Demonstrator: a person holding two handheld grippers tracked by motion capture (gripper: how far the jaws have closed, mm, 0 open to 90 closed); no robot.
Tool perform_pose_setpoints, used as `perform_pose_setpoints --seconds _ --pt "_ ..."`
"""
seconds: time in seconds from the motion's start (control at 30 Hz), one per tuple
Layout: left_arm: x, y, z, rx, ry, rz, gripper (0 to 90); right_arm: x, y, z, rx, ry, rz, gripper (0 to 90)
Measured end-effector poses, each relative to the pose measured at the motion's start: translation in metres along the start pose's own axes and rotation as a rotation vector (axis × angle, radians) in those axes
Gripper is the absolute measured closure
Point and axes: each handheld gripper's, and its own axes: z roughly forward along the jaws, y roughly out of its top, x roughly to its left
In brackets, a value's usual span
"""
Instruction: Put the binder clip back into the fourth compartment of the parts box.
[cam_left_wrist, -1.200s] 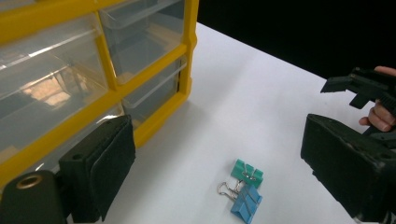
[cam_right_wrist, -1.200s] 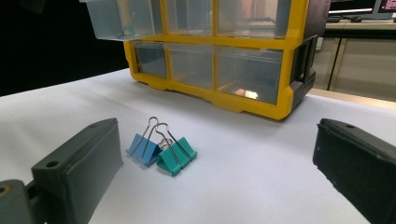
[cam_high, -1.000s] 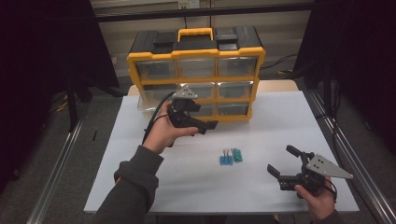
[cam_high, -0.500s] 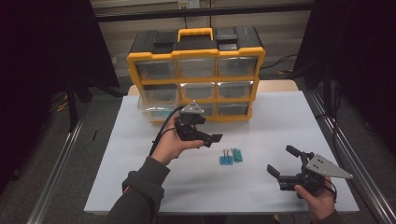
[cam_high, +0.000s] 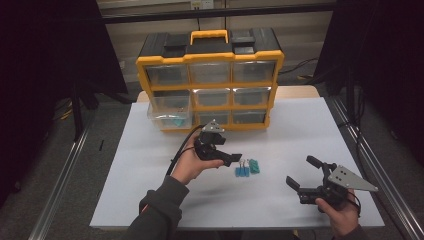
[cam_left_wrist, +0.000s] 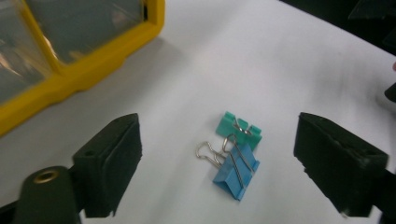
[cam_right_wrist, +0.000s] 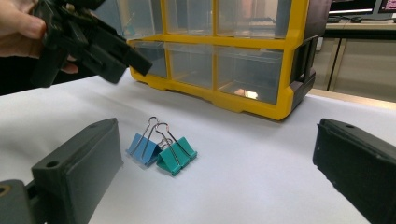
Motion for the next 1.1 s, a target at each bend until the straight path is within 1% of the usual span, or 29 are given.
perform_pose_setpoints --seconds 0.03,0.1,0.13,0.2,0.23,0.27,0.3,0.33,0.37,0.4,0.43,0.47,0.5,0.53,0.57,0.6,0.63,0.67,0.73,0.77,0.8,0.83,0.87,0.93,0.97,1.0,1.03,1.07,1.1 --pt "-0.001 -0.001 0.001 0.015 0.007 0.0 18.0 0.0 0.0 0.0 0.001 0.002 -0.002 0.5" --pt "-0.001 -0.004 0.006 0.025 -0.008 0.021 23.4 0.0 0.0 0.0 0.0 0.0 0.002 0.5" --pt "-0.001 -0.005 0.008 0.038 -0.021 0.03 24.9 0.0 0.0 0.0 0.001 -0.001 0.001 0.5" --pt "-0.002 -0.007 0.011 0.05 -0.02 0.045 31.3 0.0 0.0 0.0 0.0 0.0 0.003 0.5" --pt "-0.003 -0.008 0.014 0.04 -0.026 0.036 33.2 0.0 0.0 0.0 0.0 0.001 0.001 0.5" --pt "-0.003 -0.009 0.015 0.053 -0.031 0.031 34.0 0.0 0.0 0.0 0.0 0.0 0.002 0.5" --pt "-0.002 -0.009 0.016 0.056 -0.032 0.023 36.4 0.0 0.0 0.0 0.001 0.001 -0.001 0.5" --pt "-0.001 -0.01 0.019 0.048 -0.032 0.028 38.1 0.0 0.0 0.0 0.0 0.0 0.001 0.5" --pt "-0.002 -0.01 0.019 0.056 -0.033 0.024 39.8 0.0 0.0 0.0 0.0 0.0 0.001 0.5" --pt "-0.001 -0.011 0.021 0.058 -0.039 0.025 42.1 0.0 0.0 0.0 0.0 0.0 0.001 0.5" --pt "-0.001 -0.011 0.023 0.059 -0.038 0.025 42.9 0.0 0.0 0.0 0.0 0.0 0.001 0.5" --pt "-0.001 -0.012 0.024 0.066 -0.034 0.035 44.7 0.0 0.0 0.0 0.0 0.0 0.001 0.5" --pt "-0.001 -0.012 0.026 0.064 -0.037 0.034 46.8 0.0 0.0 0.0 0.0 0.0 0.002 0.5" --pt "-0.001 -0.013 0.027 0.074 -0.038 0.037 47.4 0.0 0.0 0.0 0.0 0.0 0.001 0.5" --pt "0.0 -0.013 0.029 0.072 -0.05 0.042 49.1 0.0 0.0 0.0 0.0 -0.001 0.001 0.5" --pt "0.0 -0.014 0.03 0.092 -0.046 0.042 50.1 0.0 0.0 0.0 0.0 0.0 0.0 0.5" --pt "0.0 -0.015 0.032 0.08 -0.068 0.039 51.6 0.0 0.0 0.0 0.001 0.0 0.001 0.5" --pt "0.002 -0.015 0.033 0.107 -0.062 0.051 53.1 0.0 0.0 0.0 0.002 0.001 0.002 0.5" --pt "0.002 -0.015 0.034 0.115 -0.06 0.053 55.7 0.0 0.0 0.0 0.0 0.001 0.001 0.5" --pt "0.003 -0.016 0.036 0.101 -0.076 0.048 57.4 0.0 0.0 0.0 0.001 0.001 0.002 0.5" --pt "0.002 -0.016 0.037 0.107 -0.077 0.04 59.2 0.0 0.0 0.0 0.001 0.001 0.001 0.5" --pt "0.001 -0.016 0.039 0.103 -0.075 0.033 60.0 0.0 0.0 0.0 0.001 0.002 0.0 0.5" --pt "0.002 -0.015 0.039 0.125 -0.087 0.045 61.2 0.0 0.0 0.0 0.001 0.001 0.0 0.5" --pt "0.002 -0.016 0.042 0.112 -0.1 0.034 63.7 0.0 0.0 0.0 0.002 0.003 0.002 0.5" --pt "0.002 -0.016 0.043 0.126 -0.11 0.04 65.2 0.0 0.0 0.0 0.001 0.002 0.0 0.5" --pt "0.002 -0.017 0.045 0.113 -0.103 0.033 66.5 0.0 0.0 0.0 0.002 0.003 0.002 0.5" --pt "0.002 -0.017 0.046 0.116 -0.121 0.034 67.4 0.0 0.0 0.0 0.002 0.002 0.002 0.5" --pt "0.002 -0.018 0.047 0.111 -0.122 0.019 68.5 0.0 0.0 0.0 0.001 0.001 0.002 0.5" --pt "0.002 -0.018 0.048 0.117 -0.128 0.024 70.2 0.0 0.0 0.0 0.001 0.002 0.002 0.5"
